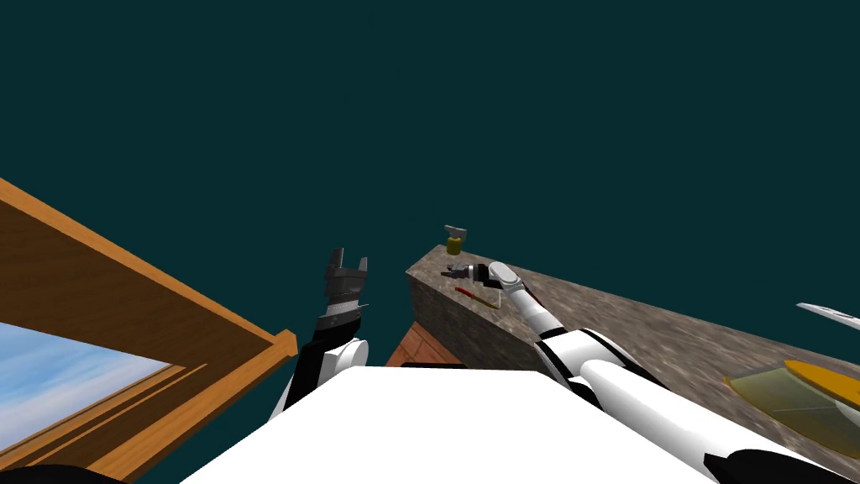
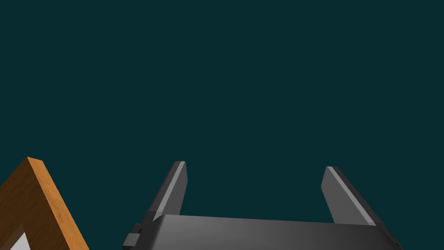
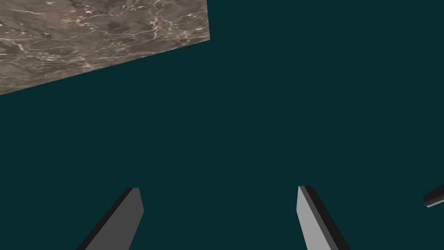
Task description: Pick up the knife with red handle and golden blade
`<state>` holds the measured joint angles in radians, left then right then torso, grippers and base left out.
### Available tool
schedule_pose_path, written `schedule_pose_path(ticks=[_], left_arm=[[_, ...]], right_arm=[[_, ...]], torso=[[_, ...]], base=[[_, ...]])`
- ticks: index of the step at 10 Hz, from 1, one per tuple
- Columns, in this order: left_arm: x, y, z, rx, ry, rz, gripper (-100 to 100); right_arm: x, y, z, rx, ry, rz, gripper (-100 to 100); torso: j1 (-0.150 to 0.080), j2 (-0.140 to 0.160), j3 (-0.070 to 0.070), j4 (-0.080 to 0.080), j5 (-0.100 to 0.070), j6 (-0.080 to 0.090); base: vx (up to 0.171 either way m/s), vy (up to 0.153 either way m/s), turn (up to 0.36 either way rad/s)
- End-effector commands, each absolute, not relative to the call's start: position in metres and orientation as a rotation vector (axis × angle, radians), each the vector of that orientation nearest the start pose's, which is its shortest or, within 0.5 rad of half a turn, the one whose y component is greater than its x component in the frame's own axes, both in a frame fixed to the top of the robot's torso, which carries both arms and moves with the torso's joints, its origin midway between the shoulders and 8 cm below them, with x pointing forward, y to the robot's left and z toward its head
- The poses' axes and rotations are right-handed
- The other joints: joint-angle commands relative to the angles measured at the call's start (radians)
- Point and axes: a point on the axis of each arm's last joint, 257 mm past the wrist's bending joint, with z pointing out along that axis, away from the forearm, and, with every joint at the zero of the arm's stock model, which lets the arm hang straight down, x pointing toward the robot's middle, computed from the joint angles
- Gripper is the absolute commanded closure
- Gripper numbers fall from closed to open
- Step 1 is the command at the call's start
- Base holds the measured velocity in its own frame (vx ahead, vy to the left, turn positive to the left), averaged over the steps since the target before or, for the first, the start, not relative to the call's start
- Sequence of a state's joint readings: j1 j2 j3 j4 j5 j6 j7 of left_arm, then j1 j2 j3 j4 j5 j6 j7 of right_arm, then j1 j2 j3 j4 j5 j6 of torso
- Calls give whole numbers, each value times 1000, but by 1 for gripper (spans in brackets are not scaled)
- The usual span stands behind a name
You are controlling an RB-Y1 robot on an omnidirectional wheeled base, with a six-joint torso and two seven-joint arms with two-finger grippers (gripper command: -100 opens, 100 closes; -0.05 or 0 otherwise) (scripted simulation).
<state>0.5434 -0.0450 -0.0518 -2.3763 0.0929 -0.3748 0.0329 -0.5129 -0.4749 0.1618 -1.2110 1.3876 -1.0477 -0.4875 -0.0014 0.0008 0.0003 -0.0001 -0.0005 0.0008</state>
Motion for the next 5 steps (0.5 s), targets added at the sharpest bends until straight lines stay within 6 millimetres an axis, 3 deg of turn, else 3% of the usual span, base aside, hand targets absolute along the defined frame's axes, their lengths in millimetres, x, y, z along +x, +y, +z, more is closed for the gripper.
schedule_pose_path(ticks=[1,5], left_arm=[[343,281,29,-819,554,-1415,0],[343,281,29,-819,554,-1415,0]], right_arm=[[522,-81,-201,-879,1770,914,-100],[529,-103,-238,-991,1921,813,-100]], torso=[[0,0,0,0,0,0],[0,1,0,0,0,0]], base=[[-6,-14,-17],[-22,-25,102]])
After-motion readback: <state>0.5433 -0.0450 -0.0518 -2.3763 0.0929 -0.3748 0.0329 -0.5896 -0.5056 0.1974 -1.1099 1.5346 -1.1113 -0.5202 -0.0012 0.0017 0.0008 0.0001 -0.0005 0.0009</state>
